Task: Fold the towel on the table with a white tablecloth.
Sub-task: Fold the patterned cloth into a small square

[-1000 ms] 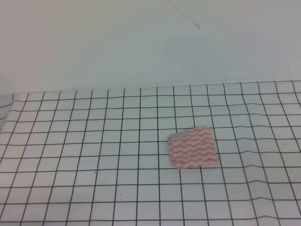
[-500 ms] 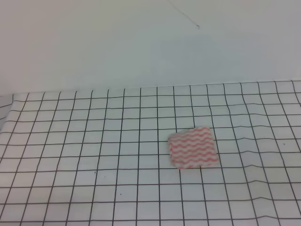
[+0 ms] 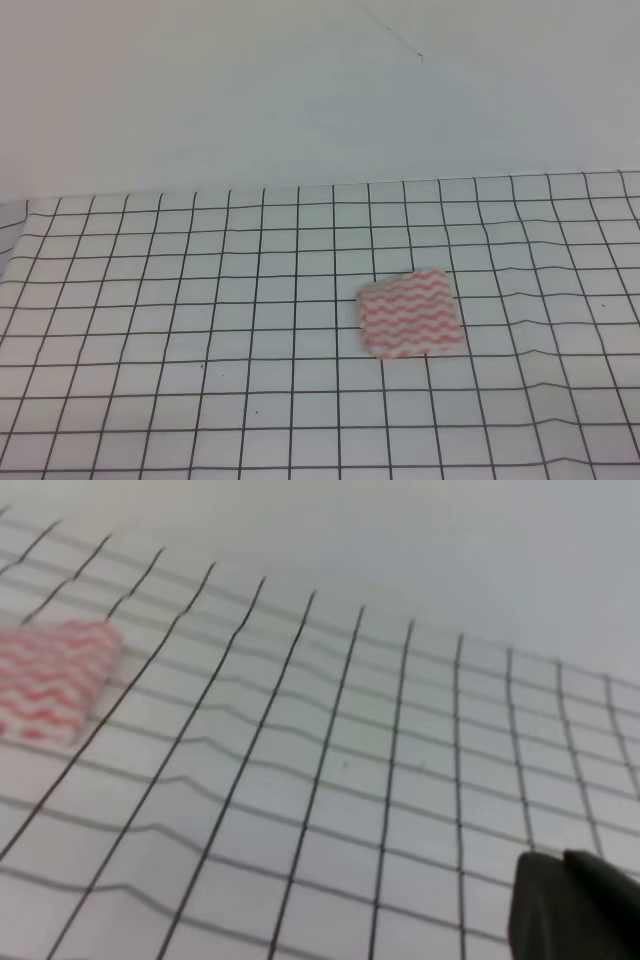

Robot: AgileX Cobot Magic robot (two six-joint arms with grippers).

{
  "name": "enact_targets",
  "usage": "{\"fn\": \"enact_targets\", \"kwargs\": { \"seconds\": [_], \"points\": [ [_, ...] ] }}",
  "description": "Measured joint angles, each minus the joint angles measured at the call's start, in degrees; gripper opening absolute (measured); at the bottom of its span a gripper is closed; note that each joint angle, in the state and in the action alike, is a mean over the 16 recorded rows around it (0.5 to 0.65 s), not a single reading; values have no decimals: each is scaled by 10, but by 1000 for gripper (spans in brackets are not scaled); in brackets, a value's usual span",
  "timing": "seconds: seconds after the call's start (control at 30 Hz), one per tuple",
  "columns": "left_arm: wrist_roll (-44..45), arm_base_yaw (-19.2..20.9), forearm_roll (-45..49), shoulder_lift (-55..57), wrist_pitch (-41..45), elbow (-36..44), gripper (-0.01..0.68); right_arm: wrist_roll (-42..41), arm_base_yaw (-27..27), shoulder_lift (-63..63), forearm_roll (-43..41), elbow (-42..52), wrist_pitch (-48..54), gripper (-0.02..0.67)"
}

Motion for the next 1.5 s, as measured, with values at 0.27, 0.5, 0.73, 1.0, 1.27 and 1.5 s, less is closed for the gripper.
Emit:
{"fn": "enact_targets", "kwargs": {
  "seconds": [0.27, 0.5, 0.73, 1.0, 1.27, 1.5],
  "points": [
    [2, 0, 0, 1, -1, 1, -2, -3, -43, -70, -8, 50, -23, 0],
    [2, 0, 0, 1, -1, 1, -2, -3, -46, -73, 0, 53, 4, 0],
    [2, 0, 0, 1, 0, 1, -1, -3, -46, -73, 3, 53, 18, 0],
    [2, 0, -1, 1, 0, 1, -1, -3, -46, -73, 3, 53, 18, 0],
    [2, 0, -1, 1, -1, 1, -1, -3, -46, -73, 3, 53, 18, 0],
    [2, 0, -1, 1, -1, 1, -1, -3, -46, -73, 3, 53, 17, 0]
  ]
}}
